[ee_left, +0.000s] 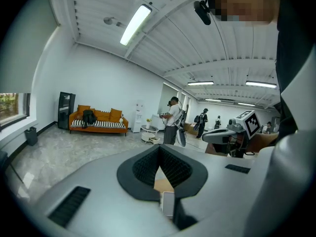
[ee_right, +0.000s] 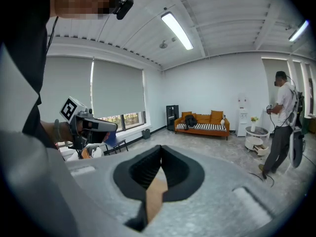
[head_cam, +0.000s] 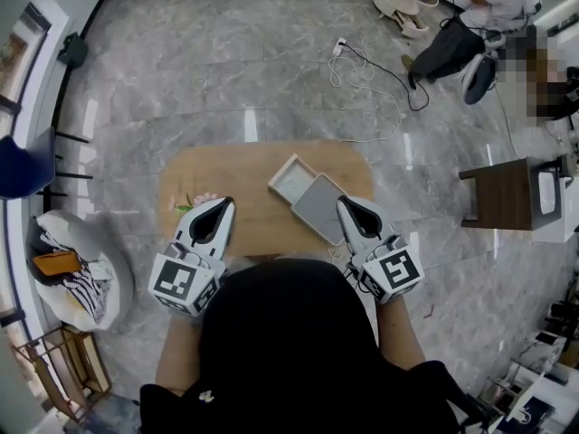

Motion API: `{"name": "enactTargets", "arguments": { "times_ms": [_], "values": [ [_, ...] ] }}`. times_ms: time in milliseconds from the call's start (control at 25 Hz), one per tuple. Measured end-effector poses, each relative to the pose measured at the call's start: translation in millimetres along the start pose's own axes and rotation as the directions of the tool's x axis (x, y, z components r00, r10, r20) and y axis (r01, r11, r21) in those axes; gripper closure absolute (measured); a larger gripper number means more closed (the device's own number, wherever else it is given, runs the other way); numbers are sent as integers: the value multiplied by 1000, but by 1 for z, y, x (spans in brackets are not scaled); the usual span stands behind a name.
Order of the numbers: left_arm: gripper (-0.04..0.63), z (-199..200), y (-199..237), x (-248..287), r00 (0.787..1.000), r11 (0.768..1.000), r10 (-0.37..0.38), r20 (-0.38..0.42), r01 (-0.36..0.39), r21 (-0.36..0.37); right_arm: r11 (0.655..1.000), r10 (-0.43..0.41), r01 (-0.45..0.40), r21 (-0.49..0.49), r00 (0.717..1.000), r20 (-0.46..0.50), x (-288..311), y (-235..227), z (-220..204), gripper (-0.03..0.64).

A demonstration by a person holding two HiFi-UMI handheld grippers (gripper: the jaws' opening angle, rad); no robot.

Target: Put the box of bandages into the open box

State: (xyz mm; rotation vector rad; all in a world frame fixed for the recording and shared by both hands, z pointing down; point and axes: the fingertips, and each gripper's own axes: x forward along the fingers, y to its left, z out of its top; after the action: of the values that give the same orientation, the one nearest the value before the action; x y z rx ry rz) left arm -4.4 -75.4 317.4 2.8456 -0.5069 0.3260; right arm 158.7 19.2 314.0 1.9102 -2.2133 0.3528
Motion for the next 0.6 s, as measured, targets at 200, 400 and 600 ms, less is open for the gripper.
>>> {"name": "enactTargets", "arguments": {
  "times_ms": [200,400,600],
  "values": [
    [584,11,-7,5,1000,1000,-24,12,24,12,1000,3,-3,-11,1000,-3,1,2,7,618],
    [584,11,-9,6,999,1000,-29,15,29,10,1000,-9,9,4,1000,-3,0,-1,5,618],
    [584,7,-5,9,1000,1000,-25,5,25,7,1000,-16,16,-11,1000,-8,2,-4,2,618]
  ]
}}
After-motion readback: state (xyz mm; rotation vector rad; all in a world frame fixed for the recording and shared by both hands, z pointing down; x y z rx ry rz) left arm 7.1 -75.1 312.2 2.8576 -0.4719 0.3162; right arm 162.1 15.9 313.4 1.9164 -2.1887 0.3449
